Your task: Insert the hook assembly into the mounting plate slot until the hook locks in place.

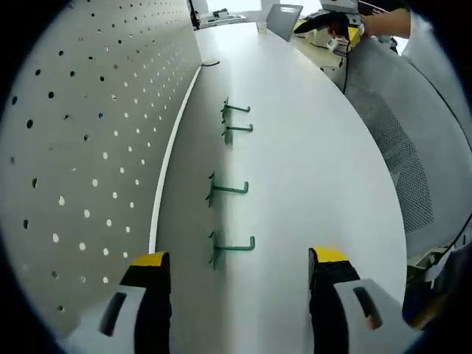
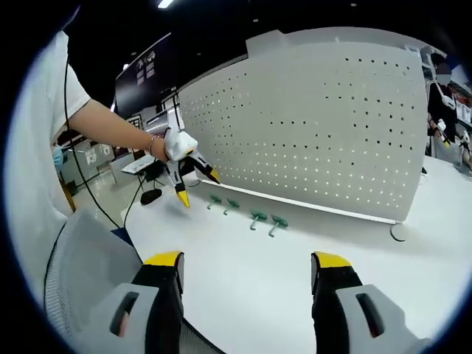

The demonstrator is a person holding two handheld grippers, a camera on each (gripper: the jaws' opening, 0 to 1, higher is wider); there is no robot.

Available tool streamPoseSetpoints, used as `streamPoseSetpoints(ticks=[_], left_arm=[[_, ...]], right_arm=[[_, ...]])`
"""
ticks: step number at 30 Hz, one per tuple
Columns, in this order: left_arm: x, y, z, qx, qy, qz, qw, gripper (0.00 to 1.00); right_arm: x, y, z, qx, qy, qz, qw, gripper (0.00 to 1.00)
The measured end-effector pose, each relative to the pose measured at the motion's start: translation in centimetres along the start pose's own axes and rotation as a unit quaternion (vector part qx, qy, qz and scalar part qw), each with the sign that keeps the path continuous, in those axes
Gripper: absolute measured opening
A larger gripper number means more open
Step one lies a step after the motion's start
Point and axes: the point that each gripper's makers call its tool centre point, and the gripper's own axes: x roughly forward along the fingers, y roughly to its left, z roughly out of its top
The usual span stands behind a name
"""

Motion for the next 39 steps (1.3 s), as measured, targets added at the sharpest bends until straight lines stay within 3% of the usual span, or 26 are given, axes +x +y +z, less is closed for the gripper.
streamPoseSetpoints(ticks=[12,24,39], left_arm=[[1.6,-0.2,-1.1,0.021,0.033,-0.033,0.9987,0.78],[2.3,-0.1,-1.7,0.016,0.044,-0.044,0.9979,0.77],[2.9,0.0,-1.8,0.010,0.046,-0.050,0.9977,0.77]], right_arm=[[-0.2,0.0,0.0,-0.003,0.005,-0.005,1.0000,0.68],[-0.6,-0.5,0.7,0.011,-0.006,-0.011,0.9999,0.68],[-0.3,-0.1,0.2,0.008,0.003,-0.007,0.9999,0.68]])
